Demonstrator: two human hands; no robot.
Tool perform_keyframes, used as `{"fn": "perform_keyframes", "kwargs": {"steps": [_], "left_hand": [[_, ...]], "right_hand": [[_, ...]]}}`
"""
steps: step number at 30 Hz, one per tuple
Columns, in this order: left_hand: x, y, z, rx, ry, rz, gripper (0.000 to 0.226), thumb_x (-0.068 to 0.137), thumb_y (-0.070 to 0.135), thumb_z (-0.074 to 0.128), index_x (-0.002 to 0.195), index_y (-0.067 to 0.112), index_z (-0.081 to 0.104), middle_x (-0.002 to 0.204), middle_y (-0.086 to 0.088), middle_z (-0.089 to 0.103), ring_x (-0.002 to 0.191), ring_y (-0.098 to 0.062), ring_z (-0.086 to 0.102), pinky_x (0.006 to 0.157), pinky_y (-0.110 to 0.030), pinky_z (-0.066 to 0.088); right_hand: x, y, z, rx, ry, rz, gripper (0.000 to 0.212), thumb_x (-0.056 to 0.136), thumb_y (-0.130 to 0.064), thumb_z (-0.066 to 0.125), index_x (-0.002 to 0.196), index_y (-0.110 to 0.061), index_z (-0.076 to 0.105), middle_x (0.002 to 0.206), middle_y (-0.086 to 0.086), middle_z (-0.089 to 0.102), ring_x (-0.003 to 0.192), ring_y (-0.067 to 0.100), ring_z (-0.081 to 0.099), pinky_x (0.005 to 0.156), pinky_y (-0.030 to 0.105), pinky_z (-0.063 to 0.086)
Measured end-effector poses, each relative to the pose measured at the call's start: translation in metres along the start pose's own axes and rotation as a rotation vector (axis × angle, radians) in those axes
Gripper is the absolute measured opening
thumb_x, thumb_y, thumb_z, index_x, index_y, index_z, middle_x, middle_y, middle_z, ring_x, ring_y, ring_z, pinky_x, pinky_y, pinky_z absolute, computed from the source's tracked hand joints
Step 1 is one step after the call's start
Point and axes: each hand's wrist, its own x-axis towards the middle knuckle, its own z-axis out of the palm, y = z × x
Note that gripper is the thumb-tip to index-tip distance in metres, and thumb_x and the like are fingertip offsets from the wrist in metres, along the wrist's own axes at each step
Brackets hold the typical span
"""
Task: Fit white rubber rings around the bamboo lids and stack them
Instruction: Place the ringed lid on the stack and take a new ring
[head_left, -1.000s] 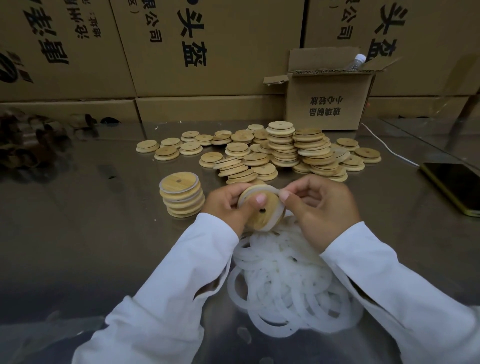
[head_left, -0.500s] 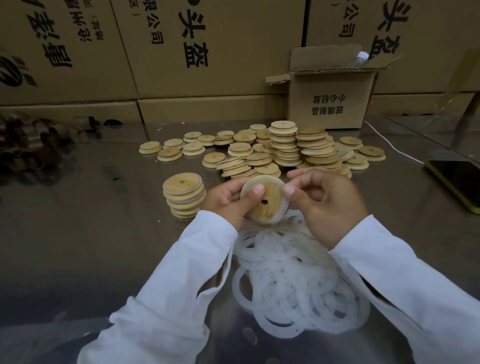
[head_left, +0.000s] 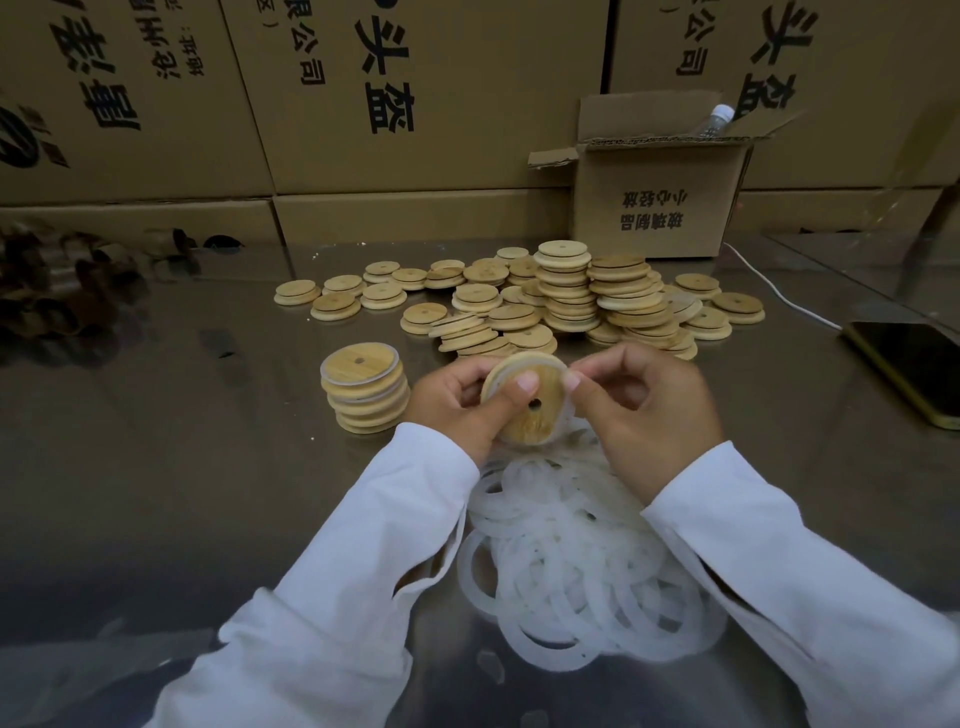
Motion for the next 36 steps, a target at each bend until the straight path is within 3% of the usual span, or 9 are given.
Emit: {"fn": "perform_keyframes", "kwargs": {"steps": [5,7,13,17,21,27,30,32,36], "left_hand": [[0.0018,-0.0014,0.0015,-0.073,0.056,-0.053,0.006,0.080,0.013,0.065,0.085,0.012,0.067,0.074,-0.006,0.070,0.073,-0.024,0.066,0.066,-0.038,0.058],[0.0031,-0.0003,0.0008,-0.120,0.064,-0.078,0.006,0.081,0.012,0.063,0.086,0.011,0.066,0.073,-0.006,0.069,0.072,-0.024,0.066,0.062,-0.035,0.058],[0.0037,0.0010,0.0006,-0.120,0.048,-0.122,0.012,0.083,0.006,0.060,0.093,0.007,0.066,0.087,-0.016,0.068,0.088,-0.033,0.064,0.084,-0.046,0.053],[0.0040,-0.0012,0.0009,-0.114,0.030,-0.112,0.007,0.082,0.004,0.061,0.087,0.008,0.066,0.077,-0.011,0.070,0.078,-0.028,0.067,0.075,-0.043,0.057],[0.0034,-0.0015,0.0027,-0.153,0.004,-0.121,0.007,0.082,0.001,0.061,0.079,0.007,0.062,0.060,-0.001,0.069,0.059,-0.014,0.067,0.057,-0.033,0.059],[0.0028,-0.0031,0.0037,-0.132,-0.043,-0.150,0.007,0.079,0.004,0.064,0.074,0.008,0.062,0.063,-0.005,0.069,0.062,-0.018,0.066,0.064,-0.037,0.058],[0.0024,-0.0037,0.0028,-0.125,-0.053,-0.145,0.006,0.079,0.004,0.064,0.075,0.009,0.063,0.066,-0.006,0.069,0.064,-0.020,0.067,0.064,-0.038,0.058],[0.0032,-0.0041,0.0018,-0.123,-0.054,-0.142,0.007,0.080,0.002,0.063,0.076,0.009,0.062,0.066,-0.005,0.069,0.065,-0.021,0.066,0.063,-0.037,0.058],[0.0050,-0.0025,-0.0007,-0.108,-0.069,-0.122,0.006,0.081,0.002,0.060,0.082,0.008,0.062,0.067,-0.004,0.069,0.064,-0.018,0.067,0.058,-0.033,0.059]], "right_hand": [[-0.0073,0.0046,0.0078,-0.034,0.063,-0.019,0.009,0.070,-0.038,0.068,0.071,-0.033,0.061,0.074,-0.021,0.066,0.075,-0.001,0.064,0.070,0.031,0.055],[-0.0066,0.0059,0.0084,-0.059,0.078,-0.017,0.008,0.070,-0.035,0.069,0.069,-0.031,0.062,0.071,-0.021,0.066,0.070,-0.002,0.064,0.067,0.027,0.055],[-0.0039,0.0085,0.0061,-0.077,0.109,-0.045,0.013,0.075,-0.022,0.071,0.064,-0.025,0.064,0.065,-0.016,0.066,0.060,0.003,0.063,0.061,0.017,0.050],[-0.0052,0.0074,0.0061,-0.118,0.111,-0.098,0.012,0.076,-0.024,0.070,0.069,-0.031,0.063,0.072,-0.024,0.065,0.063,-0.003,0.062,0.060,0.007,0.047],[-0.0070,0.0054,0.0046,-0.224,0.114,-0.166,0.005,0.077,-0.036,0.064,0.076,-0.032,0.066,0.070,-0.025,0.065,0.066,-0.003,0.062,0.065,0.022,0.054],[-0.0072,0.0063,0.0035,-0.350,0.127,-0.223,0.009,0.083,-0.031,0.061,0.075,-0.029,0.058,0.067,-0.014,0.063,0.067,0.013,0.063,0.064,0.037,0.054],[-0.0046,0.0074,0.0027,-0.364,0.106,-0.174,0.019,0.084,-0.028,0.060,0.069,-0.033,0.049,0.063,-0.017,0.058,0.063,0.004,0.059,0.062,0.024,0.049],[-0.0029,0.0070,0.0028,-0.310,0.103,-0.119,0.024,0.083,-0.024,0.062,0.065,-0.034,0.049,0.060,-0.019,0.056,0.061,-0.004,0.056,0.055,0.005,0.039],[-0.0015,0.0065,0.0036,-0.188,0.121,-0.060,0.025,0.082,-0.019,0.065,0.064,-0.032,0.054,0.063,-0.016,0.059,0.061,-0.003,0.057,0.056,0.002,0.041]]}}
